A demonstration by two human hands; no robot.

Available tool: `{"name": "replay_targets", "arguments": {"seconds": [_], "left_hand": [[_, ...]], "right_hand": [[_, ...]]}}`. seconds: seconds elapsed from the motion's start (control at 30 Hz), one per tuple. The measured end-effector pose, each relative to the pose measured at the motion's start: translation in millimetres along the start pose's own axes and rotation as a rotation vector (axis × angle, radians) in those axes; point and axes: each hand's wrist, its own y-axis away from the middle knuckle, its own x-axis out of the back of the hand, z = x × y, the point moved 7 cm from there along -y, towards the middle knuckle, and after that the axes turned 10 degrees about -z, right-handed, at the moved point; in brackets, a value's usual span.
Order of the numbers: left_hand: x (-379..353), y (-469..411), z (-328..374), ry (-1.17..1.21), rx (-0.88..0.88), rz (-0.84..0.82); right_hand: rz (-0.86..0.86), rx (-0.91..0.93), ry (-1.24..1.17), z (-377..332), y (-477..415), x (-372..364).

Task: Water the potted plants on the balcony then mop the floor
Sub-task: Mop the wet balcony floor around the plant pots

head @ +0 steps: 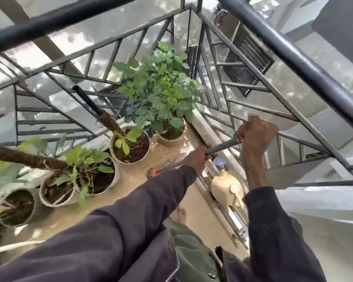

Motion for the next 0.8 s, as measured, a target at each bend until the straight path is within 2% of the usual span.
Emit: {"name": "replay_targets", "arguments": {"seconds": [0.1,0.2,0.4,0.57,0.7,0.8], "left_hand": [[-11.8,29.8,-27.1,-0.073,0.037,-0.039],[-9.2,52.6,-37.9,-0.122,0.001,-0.008],[38.0,61.5,-28.9,-0.089,-0.086,0.191],[64.5,51.9,-41.3,-0.023,-0.085,0.265],[69.7,37.7,-69.6,0.135,-0.037,0.144],[71.3,33.5,-87.4,0.143,-0.032,0.061]], "right_hand": [[-0.04,-0.034,-0.029,18.2,30.7,-1.8],[-0.081,0.002,-0.062,16.8,53.3,-6.7],[-0.211,0.28,-0.066,-27.9,61.2,-46.8],[-0.227,0.375,0.026,-7.9,77.3,-75.0],[-0.16,0.368,0.126,27.3,91.9,-86.9],[-0.158,0.299,0.155,37.4,100.5,-100.6]]}}
